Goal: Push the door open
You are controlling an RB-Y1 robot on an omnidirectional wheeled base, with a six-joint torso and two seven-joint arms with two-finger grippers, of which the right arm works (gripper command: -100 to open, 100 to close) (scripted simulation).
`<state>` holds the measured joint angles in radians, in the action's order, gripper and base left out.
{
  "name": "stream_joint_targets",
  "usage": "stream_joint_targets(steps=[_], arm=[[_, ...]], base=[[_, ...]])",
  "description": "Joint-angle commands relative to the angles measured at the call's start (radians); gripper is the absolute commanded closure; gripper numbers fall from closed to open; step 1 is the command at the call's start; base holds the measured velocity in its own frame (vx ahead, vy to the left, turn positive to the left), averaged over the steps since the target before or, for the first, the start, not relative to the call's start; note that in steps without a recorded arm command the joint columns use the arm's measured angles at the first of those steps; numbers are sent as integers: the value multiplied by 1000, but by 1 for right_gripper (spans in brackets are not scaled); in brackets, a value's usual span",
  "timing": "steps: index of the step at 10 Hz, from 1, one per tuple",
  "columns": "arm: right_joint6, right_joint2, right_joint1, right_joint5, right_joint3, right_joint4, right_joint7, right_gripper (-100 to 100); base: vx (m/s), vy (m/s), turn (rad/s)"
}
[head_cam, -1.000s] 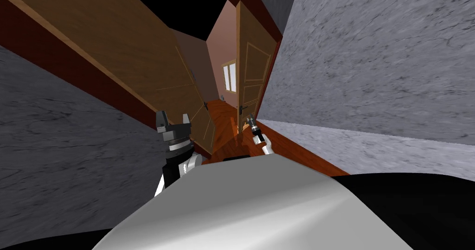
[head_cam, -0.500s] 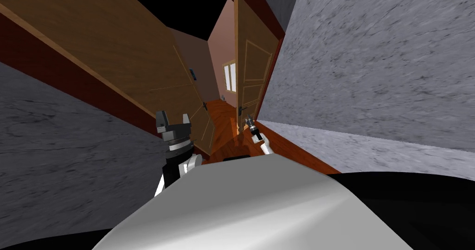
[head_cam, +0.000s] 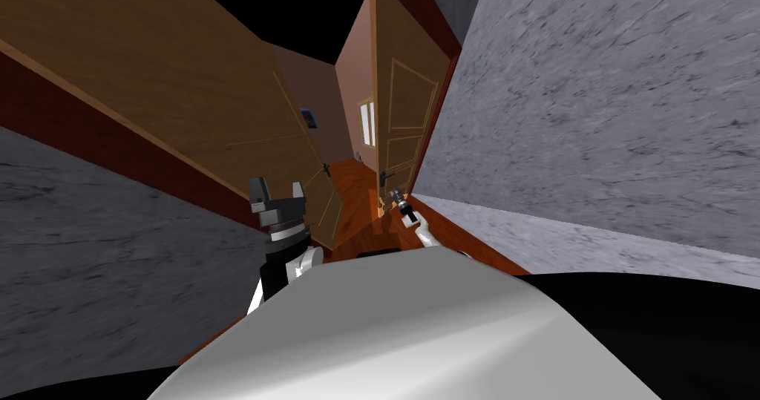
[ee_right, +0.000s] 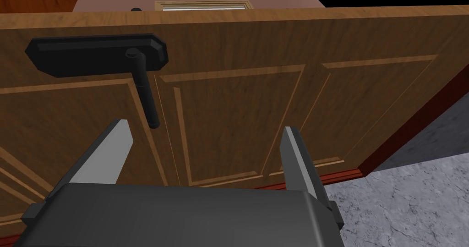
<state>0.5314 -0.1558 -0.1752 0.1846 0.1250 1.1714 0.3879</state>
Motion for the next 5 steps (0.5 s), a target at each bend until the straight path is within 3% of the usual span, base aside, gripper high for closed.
stream_joint_targets(steps=[1, 5], arm=[[0, -3, -27, 10, 7, -41, 15, -100], [9, -12, -92, 33, 22, -151, 48, -100]], base=[[84, -117, 54], [70, -103, 56]])
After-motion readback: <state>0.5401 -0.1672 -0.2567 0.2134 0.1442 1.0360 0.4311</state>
